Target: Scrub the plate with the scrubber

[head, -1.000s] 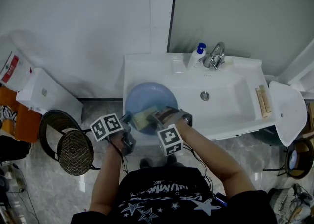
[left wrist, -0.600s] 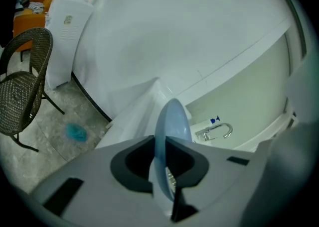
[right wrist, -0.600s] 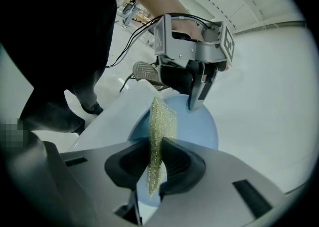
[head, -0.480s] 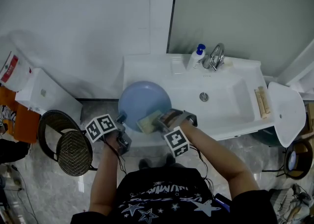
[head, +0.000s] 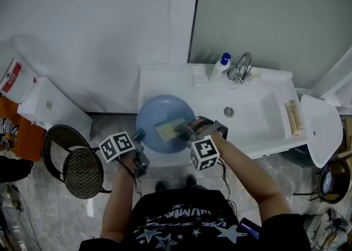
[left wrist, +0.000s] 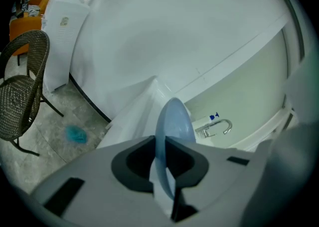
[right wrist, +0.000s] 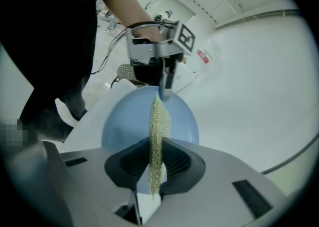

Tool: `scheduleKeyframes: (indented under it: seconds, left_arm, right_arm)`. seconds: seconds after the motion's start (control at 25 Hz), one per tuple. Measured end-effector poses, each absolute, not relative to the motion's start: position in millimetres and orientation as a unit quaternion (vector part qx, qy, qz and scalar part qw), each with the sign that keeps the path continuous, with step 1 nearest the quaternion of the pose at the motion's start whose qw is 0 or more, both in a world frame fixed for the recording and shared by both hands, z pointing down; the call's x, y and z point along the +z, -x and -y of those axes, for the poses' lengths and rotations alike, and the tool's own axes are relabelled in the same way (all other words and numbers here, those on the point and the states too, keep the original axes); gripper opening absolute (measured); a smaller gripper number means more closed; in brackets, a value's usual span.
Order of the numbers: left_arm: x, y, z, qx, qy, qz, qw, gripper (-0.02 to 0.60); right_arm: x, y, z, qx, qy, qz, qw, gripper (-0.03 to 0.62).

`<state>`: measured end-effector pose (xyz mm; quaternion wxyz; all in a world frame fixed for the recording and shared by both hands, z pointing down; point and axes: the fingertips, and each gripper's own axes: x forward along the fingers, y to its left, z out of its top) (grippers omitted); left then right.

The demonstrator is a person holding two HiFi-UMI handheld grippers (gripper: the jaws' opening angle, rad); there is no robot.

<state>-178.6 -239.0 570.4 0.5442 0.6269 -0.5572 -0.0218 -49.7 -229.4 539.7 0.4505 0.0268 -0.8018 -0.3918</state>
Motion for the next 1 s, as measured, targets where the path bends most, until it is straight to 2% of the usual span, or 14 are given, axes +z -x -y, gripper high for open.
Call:
scheduleKeyframes:
  seconds: [0.36, 0.64, 1.0]
  left_arm:
    - [560, 145, 232, -0.013, -0.655, 0.526, 0.542, 0.043]
    - [557, 143, 231, -0.016, -0.655, 0.523, 0.545, 0.044]
    - [559, 160, 233, -0.038, -0.637, 0.531, 0.558, 0.048]
  right_arm:
    - [525, 52, 296, -0.33, -0.163, 0.792, 0.487, 0.071]
    - [545, 58, 288, -0.328, -0.134, 0.786, 0.507, 0.071]
    - [560, 64, 243, -0.311, -0.077, 0.806, 0.498, 0.071]
